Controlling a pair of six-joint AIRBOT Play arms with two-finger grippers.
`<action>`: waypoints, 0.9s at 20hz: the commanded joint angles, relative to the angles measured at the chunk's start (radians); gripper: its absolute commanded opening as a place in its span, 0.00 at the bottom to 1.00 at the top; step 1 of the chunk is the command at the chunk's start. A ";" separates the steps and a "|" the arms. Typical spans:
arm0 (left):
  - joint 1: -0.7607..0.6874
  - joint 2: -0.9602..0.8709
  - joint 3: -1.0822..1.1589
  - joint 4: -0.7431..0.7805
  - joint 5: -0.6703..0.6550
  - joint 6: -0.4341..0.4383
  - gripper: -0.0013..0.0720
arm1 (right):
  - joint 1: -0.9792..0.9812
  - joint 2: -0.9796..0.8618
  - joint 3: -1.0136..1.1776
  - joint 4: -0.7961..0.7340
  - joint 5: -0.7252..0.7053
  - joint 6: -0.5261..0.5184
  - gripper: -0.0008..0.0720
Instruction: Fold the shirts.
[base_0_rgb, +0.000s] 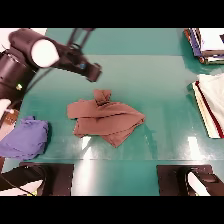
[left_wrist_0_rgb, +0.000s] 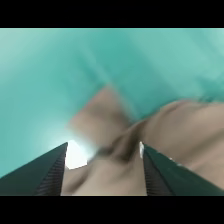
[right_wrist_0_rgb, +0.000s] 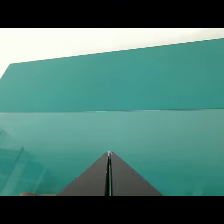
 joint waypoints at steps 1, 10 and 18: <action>0.246 -0.005 -0.129 -0.153 -0.075 -0.015 0.75 | 0.001 -0.013 0.000 -0.002 0.003 0.000 0.04; 0.433 -0.005 -0.620 -0.278 0.018 0.018 0.75 | 0.001 -0.090 0.000 0.006 0.072 0.000 0.04; 0.446 -0.006 -0.726 -0.360 0.089 0.018 0.75 | 0.001 -0.089 0.000 0.005 0.062 0.000 0.04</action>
